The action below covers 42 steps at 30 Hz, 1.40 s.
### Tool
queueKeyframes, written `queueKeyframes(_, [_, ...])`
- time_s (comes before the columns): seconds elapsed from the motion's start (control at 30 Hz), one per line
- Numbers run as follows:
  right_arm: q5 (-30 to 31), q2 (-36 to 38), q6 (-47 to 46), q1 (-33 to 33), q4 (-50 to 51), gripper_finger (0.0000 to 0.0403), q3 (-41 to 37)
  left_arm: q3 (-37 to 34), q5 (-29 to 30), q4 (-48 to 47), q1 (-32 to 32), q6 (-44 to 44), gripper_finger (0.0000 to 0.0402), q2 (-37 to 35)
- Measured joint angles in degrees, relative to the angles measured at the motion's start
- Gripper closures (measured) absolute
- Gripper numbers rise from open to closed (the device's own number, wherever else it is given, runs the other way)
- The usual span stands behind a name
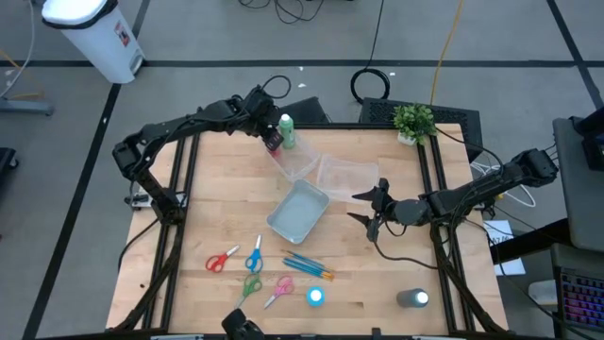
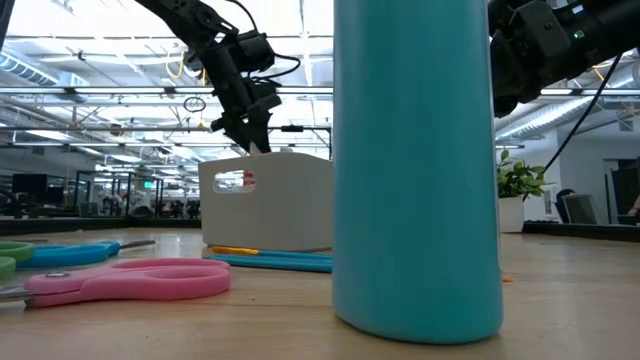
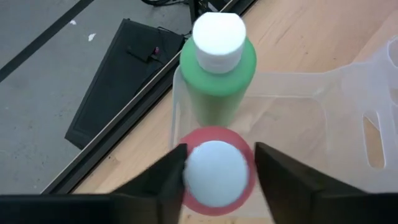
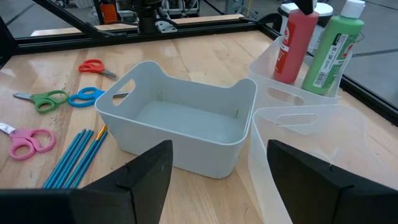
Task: Pick & Place Paint Supplies
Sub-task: Put the red scissors into the blue bin
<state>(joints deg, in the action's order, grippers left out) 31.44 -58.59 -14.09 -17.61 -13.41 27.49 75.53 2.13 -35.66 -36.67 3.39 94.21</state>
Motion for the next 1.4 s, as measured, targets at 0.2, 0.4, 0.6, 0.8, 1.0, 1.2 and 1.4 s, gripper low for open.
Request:
queueKeyframes(0.2, [0.0,0.0,0.0,0.02,0.0,0.0151,0.0,-0.01,-0.03,-0.29,0.0,-0.25,0.0095,-0.24])
queueKeyframes(0.4, [0.0,0.0,0.0,0.0,-0.02,0.0151,0.0,2.32,-0.14,-3.56,0.0,-0.21,0.005,-3.03])
queueKeyframes(0.6, [0.0,0.0,0.02,0.02,0.02,0.0151,0.0,7.79,-0.63,-9.62,0.21,0.18,0.0035,-9.91])
queueKeyframes(0.8, [0.0,0.0,0.0,0.01,0.04,0.0151,0.0,8.38,-0.67,-20.17,4.55,1.72,0.0035,-19.79])
queueKeyframes(1.0, [0.0,0.0,0.0,0.0,0.07,0.0151,0.0,2.78,-0.61,-32.26,15.87,11.66,0.0034,-26.75])
queueKeyframes(1.2, [0.0,0.0,0.0,0.02,0.02,0.0151,0.0,-13.94,-3.82,-34.74,29.92,23.76,0.0036,-30.15])
queueKeyframes(1.4, [0.0,0.0,-0.25,0.0,-0.02,0.0151,0.0,-29.64,-4.68,-29.61,36.6,29.12,0.0036,-27.98])
